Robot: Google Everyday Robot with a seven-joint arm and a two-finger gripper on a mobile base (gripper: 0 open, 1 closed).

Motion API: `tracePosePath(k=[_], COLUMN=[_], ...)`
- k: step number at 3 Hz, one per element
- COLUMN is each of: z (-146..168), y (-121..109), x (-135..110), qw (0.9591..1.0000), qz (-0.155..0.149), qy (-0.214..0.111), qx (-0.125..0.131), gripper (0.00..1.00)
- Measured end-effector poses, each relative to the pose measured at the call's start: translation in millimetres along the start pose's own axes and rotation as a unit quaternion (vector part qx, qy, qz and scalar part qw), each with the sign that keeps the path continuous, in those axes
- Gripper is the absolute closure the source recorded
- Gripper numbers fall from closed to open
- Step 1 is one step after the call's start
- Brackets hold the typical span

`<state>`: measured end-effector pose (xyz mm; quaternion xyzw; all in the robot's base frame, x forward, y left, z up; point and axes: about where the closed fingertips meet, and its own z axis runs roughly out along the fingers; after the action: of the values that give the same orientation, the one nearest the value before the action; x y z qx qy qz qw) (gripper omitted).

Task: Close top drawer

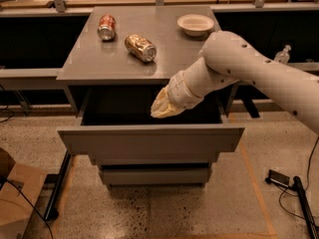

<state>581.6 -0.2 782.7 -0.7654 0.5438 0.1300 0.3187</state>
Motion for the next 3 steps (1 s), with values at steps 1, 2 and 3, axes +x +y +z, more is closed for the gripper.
tracePosePath(k=[1, 2, 3], z=[5, 14, 23], y=[18, 44, 69], x=[8, 31, 67], qw=[0.9995, 0.9967, 0.9912], qz=[0.021, 0.063, 0.116], qy=[-0.013, -0.029, -0.036], qx=[-0.021, -0.042, -0.052], gripper=[1.00, 1.00, 1.00])
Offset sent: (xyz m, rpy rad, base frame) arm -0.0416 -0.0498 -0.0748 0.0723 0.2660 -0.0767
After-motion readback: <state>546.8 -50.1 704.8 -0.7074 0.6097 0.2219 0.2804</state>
